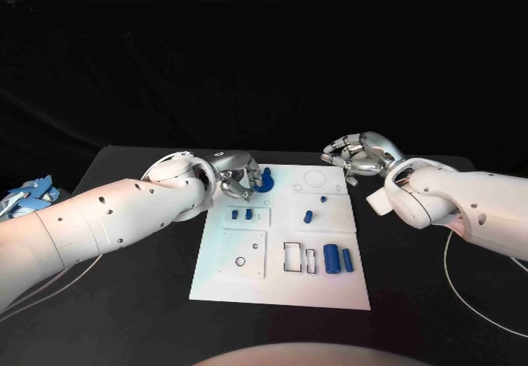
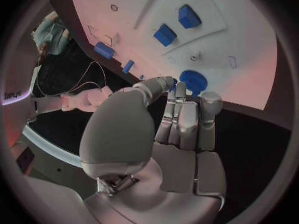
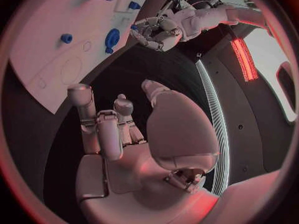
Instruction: Assemble the parts on the task board
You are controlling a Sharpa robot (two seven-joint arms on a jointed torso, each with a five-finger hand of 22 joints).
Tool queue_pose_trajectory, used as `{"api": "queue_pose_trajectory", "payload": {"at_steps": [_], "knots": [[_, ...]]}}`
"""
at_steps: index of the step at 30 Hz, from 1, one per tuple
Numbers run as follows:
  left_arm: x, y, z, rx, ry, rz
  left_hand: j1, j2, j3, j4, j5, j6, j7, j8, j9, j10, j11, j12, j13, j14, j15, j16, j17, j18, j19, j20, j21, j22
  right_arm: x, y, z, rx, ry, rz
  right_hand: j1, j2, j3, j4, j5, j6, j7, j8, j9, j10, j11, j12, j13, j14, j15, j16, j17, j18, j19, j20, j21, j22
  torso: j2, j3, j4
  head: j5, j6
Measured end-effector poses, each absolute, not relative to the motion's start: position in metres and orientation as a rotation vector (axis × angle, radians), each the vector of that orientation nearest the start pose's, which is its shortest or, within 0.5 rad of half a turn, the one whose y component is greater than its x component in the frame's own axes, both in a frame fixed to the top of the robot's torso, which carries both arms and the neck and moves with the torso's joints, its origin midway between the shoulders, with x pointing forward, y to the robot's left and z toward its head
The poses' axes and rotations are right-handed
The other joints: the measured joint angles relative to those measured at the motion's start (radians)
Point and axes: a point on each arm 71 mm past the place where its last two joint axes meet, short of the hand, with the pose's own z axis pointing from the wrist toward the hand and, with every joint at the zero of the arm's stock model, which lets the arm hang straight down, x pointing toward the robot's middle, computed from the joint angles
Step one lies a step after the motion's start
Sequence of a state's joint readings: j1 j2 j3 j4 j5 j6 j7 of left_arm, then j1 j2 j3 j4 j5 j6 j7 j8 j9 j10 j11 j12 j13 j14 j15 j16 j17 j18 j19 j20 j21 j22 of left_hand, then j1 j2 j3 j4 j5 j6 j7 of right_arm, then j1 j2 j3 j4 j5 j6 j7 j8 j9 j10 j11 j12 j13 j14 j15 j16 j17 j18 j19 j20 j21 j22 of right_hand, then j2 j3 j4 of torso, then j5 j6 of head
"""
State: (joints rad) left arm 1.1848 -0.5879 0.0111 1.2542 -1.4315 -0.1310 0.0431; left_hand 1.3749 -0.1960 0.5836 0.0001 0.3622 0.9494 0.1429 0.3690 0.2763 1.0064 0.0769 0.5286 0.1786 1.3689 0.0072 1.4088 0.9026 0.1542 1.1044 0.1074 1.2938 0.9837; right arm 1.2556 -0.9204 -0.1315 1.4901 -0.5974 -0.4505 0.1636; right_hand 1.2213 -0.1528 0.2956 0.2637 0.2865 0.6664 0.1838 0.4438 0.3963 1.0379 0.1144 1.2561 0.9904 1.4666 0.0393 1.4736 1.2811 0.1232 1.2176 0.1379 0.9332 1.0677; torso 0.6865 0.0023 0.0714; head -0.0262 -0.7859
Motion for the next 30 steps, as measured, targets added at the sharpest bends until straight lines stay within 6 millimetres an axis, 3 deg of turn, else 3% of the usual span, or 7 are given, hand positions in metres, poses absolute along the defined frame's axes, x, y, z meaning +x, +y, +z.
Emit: {"api": "queue_pose_trajectory", "payload": {"at_steps": [12, 30], "knots": [[0.529, 0.155, -0.205, 0.22, 1.836, -0.74, 0.0, 0.0, 0.0, 0.0, 0.0, 0.0, 0.0, 0.0, -0.001, 0.007, 0.0, -0.004, -0.001, 0.0, 0.0, 0.0, -0.008, 0.0, 0.0, 0.0, 0.0, -0.001, 0.492, -0.261, -0.187, 0.626, 1.589, 1.004, 0.0, 0.0, 0.0, 0.0, 0.0, 0.0, 0.0, 0.0, 0.0, 0.0, 0.0, 0.0, 0.0, 0.0, 0.0, 0.0, 0.0, 0.0, 0.0, 0.0, 0.0, 0.0, 0.0, -0.0008, 0.0002, 0.005, -0.001], [0.53, 0.16, -0.211, 0.2, 1.891, -0.718, 0.0, 0.0, -0.003, 0.003, 0.0, 0.003, -0.004, -0.001, -0.001, 0.007, 0.0, -0.008, -0.002, 0.0, 0.0, 0.0, -0.012, 0.0, 0.0, 0.0, 0.0, -0.001, 0.492, -0.261, -0.188, 0.628, 1.59, 1.002, 0.0, 0.0, 0.0, 0.0, 0.0, 0.0, 0.0, 0.0, 0.0, 0.0, 0.0, 0.0, 0.0, 0.0, 0.0, 0.0, 0.0, 0.0, 0.0, 0.0, 0.0, 0.0, 0.001, 0.0012, -0.0042, 0.011, 0.002]]}}
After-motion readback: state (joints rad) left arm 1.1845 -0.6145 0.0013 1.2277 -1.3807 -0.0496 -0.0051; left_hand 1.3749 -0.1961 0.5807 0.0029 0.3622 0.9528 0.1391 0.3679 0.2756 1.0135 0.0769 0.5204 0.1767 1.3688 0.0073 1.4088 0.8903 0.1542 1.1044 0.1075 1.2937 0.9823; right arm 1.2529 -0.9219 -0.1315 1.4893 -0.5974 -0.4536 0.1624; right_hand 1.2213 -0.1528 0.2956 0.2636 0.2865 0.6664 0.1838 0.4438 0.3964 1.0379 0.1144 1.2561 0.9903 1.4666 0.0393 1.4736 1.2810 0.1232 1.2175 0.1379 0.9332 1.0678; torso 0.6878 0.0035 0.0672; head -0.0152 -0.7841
